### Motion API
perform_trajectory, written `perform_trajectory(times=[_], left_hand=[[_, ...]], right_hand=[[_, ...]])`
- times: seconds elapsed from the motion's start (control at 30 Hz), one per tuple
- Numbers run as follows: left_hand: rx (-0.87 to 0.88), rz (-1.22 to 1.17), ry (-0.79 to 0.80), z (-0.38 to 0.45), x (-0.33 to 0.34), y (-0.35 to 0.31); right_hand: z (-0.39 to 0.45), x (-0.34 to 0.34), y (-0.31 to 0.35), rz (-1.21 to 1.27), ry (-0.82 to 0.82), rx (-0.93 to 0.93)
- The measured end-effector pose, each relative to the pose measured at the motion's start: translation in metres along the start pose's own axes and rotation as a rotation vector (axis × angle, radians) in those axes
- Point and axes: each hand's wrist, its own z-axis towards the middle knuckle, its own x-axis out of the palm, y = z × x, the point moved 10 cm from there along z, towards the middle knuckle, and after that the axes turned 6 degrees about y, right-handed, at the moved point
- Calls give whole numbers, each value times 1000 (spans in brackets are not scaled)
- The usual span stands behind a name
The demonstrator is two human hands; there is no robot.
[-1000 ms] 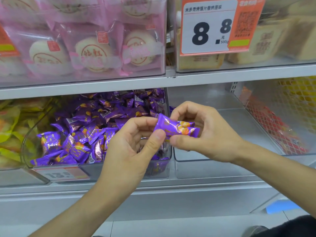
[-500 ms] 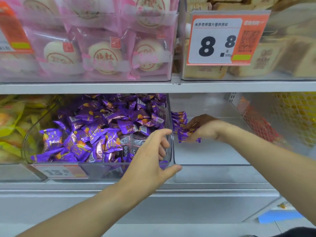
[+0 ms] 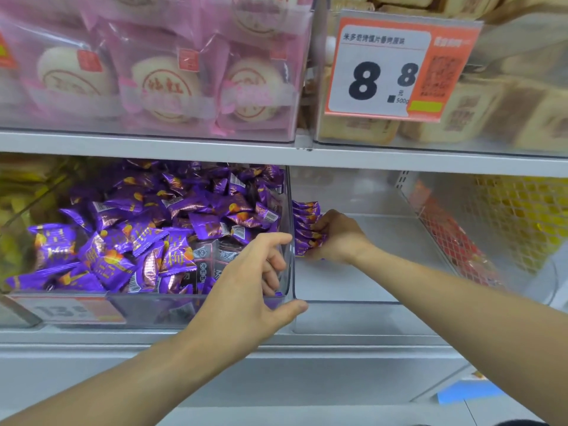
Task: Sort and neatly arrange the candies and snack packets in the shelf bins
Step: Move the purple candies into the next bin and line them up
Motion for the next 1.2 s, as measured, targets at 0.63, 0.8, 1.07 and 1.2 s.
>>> perform_trajectory(times=[0.63,0.8,1.07,1.2], left_hand=[[-19,-30,21,0,0,3],[-32,-35,23,0,0,2],[-52,-52,36,-1,-1,1],[-73,-62,42,-1,0,2]], right_hand=[[4,10,-27,220,67,151],[1,11,-27,284,78,172],[2,9,-32,258,86,184],[2,5,-33,190,59,185]])
